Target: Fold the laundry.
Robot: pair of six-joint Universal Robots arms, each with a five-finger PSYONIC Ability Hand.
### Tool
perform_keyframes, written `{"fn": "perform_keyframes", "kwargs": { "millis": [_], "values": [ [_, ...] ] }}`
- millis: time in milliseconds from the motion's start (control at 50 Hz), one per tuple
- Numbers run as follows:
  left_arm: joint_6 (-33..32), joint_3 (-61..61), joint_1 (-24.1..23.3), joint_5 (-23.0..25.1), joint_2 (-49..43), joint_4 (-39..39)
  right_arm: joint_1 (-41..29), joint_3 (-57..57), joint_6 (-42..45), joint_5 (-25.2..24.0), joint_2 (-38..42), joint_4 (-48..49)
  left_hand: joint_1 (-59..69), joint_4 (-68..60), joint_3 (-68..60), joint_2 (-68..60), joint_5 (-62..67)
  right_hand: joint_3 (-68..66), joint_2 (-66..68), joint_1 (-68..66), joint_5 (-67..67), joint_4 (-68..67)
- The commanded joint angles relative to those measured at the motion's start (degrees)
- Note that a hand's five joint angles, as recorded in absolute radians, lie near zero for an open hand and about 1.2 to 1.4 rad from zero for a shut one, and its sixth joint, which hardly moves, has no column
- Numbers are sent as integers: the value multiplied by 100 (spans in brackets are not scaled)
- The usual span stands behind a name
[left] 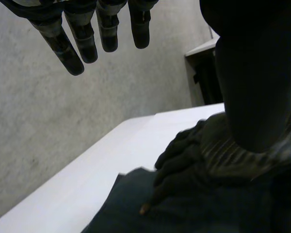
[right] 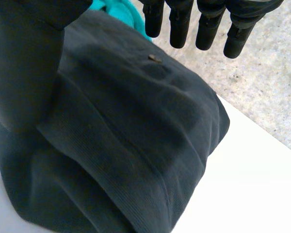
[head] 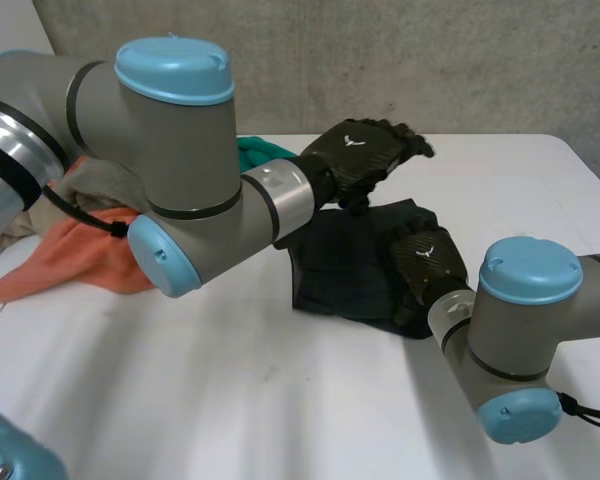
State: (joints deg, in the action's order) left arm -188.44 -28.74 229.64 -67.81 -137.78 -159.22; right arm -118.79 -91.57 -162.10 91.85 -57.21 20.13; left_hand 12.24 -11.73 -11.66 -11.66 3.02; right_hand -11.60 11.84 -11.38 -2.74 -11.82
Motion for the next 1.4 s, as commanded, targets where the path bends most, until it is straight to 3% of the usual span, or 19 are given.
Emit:
{"fn": "perform_keyframes", "kwargs": {
  "millis": [20, 120, 260, 500, 600, 640, 660, 680, 860, 1020, 1220, 1340, 1400],
  "values": [
    [9, -167, -314, -21, 357, -302, 22, -36, -752, -54, -299, -80, -224, 173, 166, 166, -302, 160, -184, 138, 274, 182],
    [62, -403, -358, -30, 594, -619, 320, -167, -1584, 148, -546, -106, -224, 173, 166, 166, -302, 160, -184, 138, 274, 182],
    [176, -773, -341, -65, 840, -768, 620, -300, -2562, -18, -450, -387, -224, 173, 166, 166, -302, 160, -184, 138, 274, 182],
    [194, -1081, -235, -48, 1025, -901, 945, 60, -2633, -624, 209, -466, -224, 173, 166, 166, -302, 160, -184, 138, 274, 182],
    [202, -1178, -191, -39, 1113, -927, 971, 175, -2624, -643, 368, -440, -224, 173, 166, 166, -302, 63, -87, 41, 177, 85],
    [202, -1178, -182, -30, 1113, -927, 989, 254, -2625, -625, 456, -440, -224, 173, 166, 166, -302, -1212, 1187, -1234, -1098, -1190],
    [202, -1178, -174, -30, 1131, -927, 998, 341, -2624, -616, 526, -449, -224, 173, 166, 166, -302, -5166, 5142, -5189, -5052, -5145],
    [202, -1178, -173, -30, 1131, -927, 1007, 368, -2624, -616, 544, -423, -224, 173, 166, 166, -302, -6823, 6799, -6846, -6710, -6802],
    [202, -1292, -130, -30, 1263, -909, 1314, 991, -2624, -888, 851, -98, -224, 173, 166, 166, -302, -6840, 6816, -6862, -6726, -6818],
    [202, -1353, -86, 5, 1368, -927, 1859, 2555, -2642, -818, 1712, -80, -224, 173, 166, 166, -302, -6840, 6816, -6862, -6726, -6818],
    [220, -1310, -24, 14, 1421, -927, 2781, 5937, -2624, -221, 3469, -1107, -224, 173, 166, 166, -302, -6840, 6816, -6862, -6726, -6818],
    [211, -1196, -42, 102, 1325, -918, 3387, 8291, -2581, -185, 4769, -1731, -224, 173, 166, 166, -302, -6840, 6816, -6862, -6726, -6818],
    [220, -1082, -85, 84, 1228, -901, 3590, 8770, -2607, -151, 5078, -1758, -224, 173, 166, 166, -302, -6840, 6816, -6862, -6726, -6818]
  ]
}}
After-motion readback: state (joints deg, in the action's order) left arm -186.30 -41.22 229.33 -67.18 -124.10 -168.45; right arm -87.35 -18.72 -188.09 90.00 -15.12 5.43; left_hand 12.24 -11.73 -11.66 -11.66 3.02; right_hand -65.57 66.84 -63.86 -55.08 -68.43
